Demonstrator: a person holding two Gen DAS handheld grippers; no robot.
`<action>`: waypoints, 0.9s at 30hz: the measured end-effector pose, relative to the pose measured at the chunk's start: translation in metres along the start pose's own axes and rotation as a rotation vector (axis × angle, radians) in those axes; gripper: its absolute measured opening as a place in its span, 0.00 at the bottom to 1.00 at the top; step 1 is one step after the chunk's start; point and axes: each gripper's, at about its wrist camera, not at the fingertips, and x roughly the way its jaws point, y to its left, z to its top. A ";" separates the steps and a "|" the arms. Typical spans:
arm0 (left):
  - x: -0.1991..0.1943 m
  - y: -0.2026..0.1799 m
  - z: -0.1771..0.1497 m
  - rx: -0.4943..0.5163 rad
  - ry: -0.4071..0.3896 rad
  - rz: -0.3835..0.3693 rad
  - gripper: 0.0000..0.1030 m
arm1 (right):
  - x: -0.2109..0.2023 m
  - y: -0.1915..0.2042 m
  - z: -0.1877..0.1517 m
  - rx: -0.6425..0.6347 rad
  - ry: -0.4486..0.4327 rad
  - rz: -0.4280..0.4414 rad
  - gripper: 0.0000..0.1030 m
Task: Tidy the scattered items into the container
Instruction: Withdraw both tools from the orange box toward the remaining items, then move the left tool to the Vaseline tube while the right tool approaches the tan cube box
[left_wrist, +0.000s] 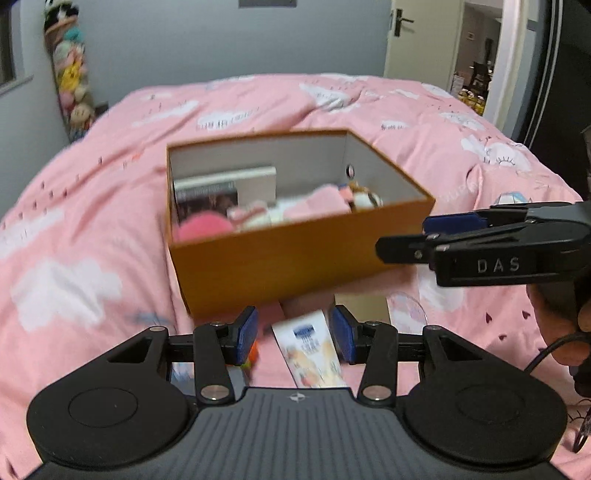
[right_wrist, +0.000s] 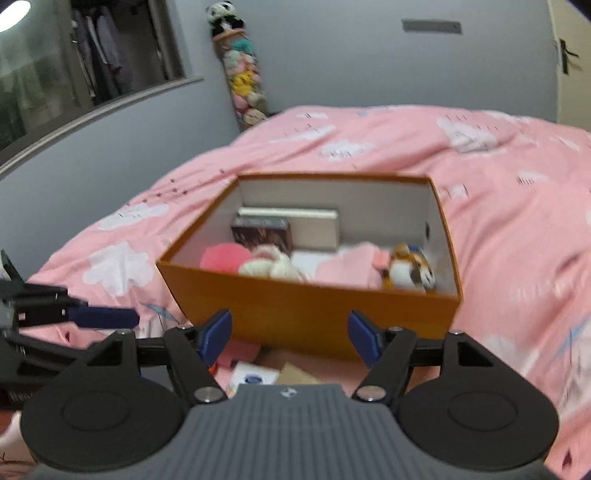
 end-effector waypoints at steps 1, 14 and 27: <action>0.001 0.000 -0.005 -0.010 0.010 -0.004 0.50 | -0.001 0.001 -0.004 0.005 0.007 -0.016 0.70; 0.025 -0.005 -0.046 -0.110 0.112 -0.013 0.50 | 0.011 0.000 -0.050 0.110 0.163 -0.084 0.73; 0.045 -0.005 -0.064 -0.154 0.222 -0.011 0.50 | 0.035 -0.006 -0.071 0.119 0.287 -0.133 0.72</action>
